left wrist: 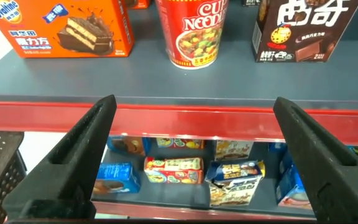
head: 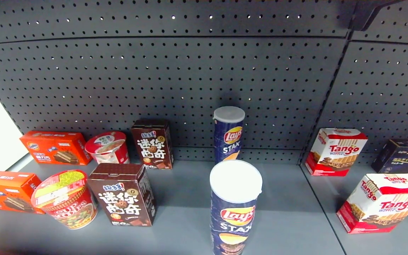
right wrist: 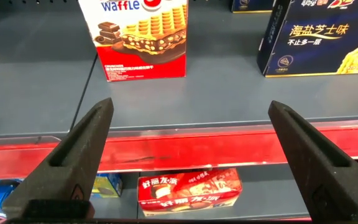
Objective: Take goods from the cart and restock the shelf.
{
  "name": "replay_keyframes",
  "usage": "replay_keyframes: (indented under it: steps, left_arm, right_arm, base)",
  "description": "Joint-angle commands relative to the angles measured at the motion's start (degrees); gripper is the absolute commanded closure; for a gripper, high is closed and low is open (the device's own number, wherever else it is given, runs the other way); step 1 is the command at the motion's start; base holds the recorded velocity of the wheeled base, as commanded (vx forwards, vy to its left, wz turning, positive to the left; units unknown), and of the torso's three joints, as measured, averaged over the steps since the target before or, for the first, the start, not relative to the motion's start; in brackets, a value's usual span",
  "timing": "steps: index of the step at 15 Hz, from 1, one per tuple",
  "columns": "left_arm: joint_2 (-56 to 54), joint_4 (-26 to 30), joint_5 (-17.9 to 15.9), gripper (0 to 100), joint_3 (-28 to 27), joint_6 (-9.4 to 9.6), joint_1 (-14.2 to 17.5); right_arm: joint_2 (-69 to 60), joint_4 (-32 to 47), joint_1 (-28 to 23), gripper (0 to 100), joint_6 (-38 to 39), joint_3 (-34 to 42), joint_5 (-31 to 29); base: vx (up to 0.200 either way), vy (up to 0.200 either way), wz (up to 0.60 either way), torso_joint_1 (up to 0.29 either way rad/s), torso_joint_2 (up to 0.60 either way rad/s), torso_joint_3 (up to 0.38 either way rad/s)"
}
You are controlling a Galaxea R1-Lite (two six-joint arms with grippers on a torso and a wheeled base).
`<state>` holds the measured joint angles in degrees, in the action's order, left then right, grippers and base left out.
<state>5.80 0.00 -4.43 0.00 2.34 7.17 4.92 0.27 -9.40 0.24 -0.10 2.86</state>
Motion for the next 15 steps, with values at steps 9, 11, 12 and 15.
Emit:
replay_keyframes:
  steps: [9,11,12,15]
  left_arm:
    - [0.09,0.00,-0.15,0,0.00,0.30,-0.66]
    - [0.09,0.00,-0.23,0,0.00,0.30,-0.66]
    - [0.09,0.00,-0.23,0,0.00,0.30,-0.66]
    - [0.09,0.00,-0.23,0,0.00,0.30,-0.66]
  right_arm:
    - [0.08,0.00,-0.01,0,0.02,0.01,0.04]
    - [0.08,0.00,-0.01,0,0.02,0.01,0.04]
    - [0.08,0.00,-0.01,0,0.02,0.01,0.04]
    - [0.08,0.00,-0.01,0,0.02,0.01,0.04]
  base:
    - [-0.044,0.000,0.00,0.000,0.00,0.001]
    - [0.000,0.000,-0.60,0.005,0.00,0.002]
    - [0.000,0.000,0.00,0.000,0.00,0.000]
    - [0.000,0.000,0.00,0.000,0.00,0.000]
